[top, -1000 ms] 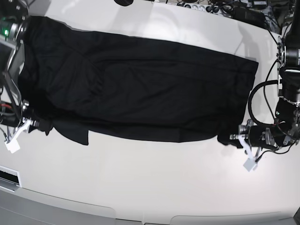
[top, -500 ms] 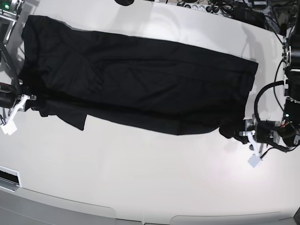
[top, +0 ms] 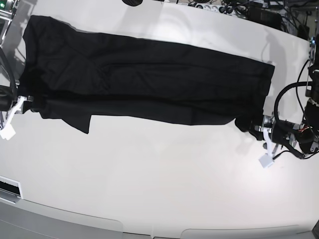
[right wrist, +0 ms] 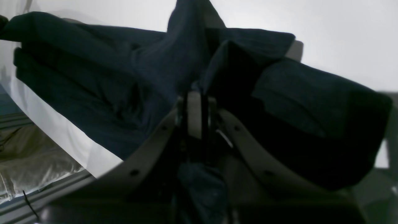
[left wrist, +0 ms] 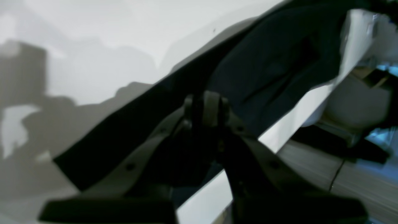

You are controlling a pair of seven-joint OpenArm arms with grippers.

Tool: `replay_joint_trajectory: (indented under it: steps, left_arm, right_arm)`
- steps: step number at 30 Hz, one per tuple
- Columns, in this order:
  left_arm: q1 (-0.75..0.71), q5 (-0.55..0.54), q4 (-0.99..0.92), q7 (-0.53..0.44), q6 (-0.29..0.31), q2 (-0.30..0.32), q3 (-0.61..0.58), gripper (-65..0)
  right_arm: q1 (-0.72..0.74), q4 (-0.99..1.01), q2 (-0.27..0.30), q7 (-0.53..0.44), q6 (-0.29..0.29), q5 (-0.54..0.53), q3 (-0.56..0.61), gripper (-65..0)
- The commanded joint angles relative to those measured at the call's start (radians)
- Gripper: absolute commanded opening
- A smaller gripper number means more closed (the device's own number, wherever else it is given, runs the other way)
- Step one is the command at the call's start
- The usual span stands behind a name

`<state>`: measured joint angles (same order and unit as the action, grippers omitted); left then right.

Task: Layout the t-shirt on the table in an organized manner, then fold the t-shirt properly
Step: 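Grasp the hem with both grippers and fold it over onto the shirt, then lower the folded hem flat with both grippers and release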

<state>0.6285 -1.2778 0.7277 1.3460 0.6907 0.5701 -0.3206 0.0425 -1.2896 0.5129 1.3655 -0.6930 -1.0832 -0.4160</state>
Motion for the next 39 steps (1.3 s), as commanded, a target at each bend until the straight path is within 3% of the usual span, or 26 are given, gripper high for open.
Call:
replay_joint_trajectory:
  steps: [1, 5, 8, 11, 17, 19, 26, 39]
  left_arm:
    - [0.032, -0.021, 0.030, -0.002, 0.007, 0.021, -0.018, -65.0]
    - [0.034, 0.023, 0.103, -0.026, 0.007, 0.053, -0.093, -65.0]
    - [0.034, 0.085, 0.157, -0.083, 0.007, 0.085, -0.104, -65.0]
    - [0.034, 0.093, 0.181, -0.082, 0.007, 0.101, -0.104, -65.0]
    - [0.022, -0.053, 0.181, 0.049, 0.007, 0.127, -0.106, -65.0]
    - [0.011, -0.093, 0.181, 0.050, 0.007, 0.146, -0.106, -65.0]
    - [-0.069, -0.093, 0.181, 0.050, 0.007, 0.187, -0.106, -65.0]
    - [-0.113, -0.093, 0.181, 0.034, 0.007, 0.195, -0.106, -65.0]
  right_arm:
    - [0.011, -0.019, 0.033, -0.006, -0.005, -0.021, -0.006, -65.0]
    - [-0.017, -0.034, 0.056, 0.005, -0.005, -0.052, -0.006, -65.0]
    - [-0.039, -0.068, 0.071, 0.010, -0.005, -0.054, -0.006, -65.0]
    - [-0.049, -0.092, 0.070, 0.010, -0.005, -0.055, -0.006, -65.0]
    - [-0.049, -0.092, 0.070, 0.031, -0.005, -0.116, -0.006, -65.0]
    - [-0.049, -0.092, 0.069, 0.031, -0.005, -0.157, -0.006, -65.0]
    - [-0.049, -0.092, 0.069, 0.031, -0.005, -0.199, 0.005, -65.0]
    - [-0.134, -0.092, 0.064, 0.031, -0.005, -0.196, 0.052, -65.0]
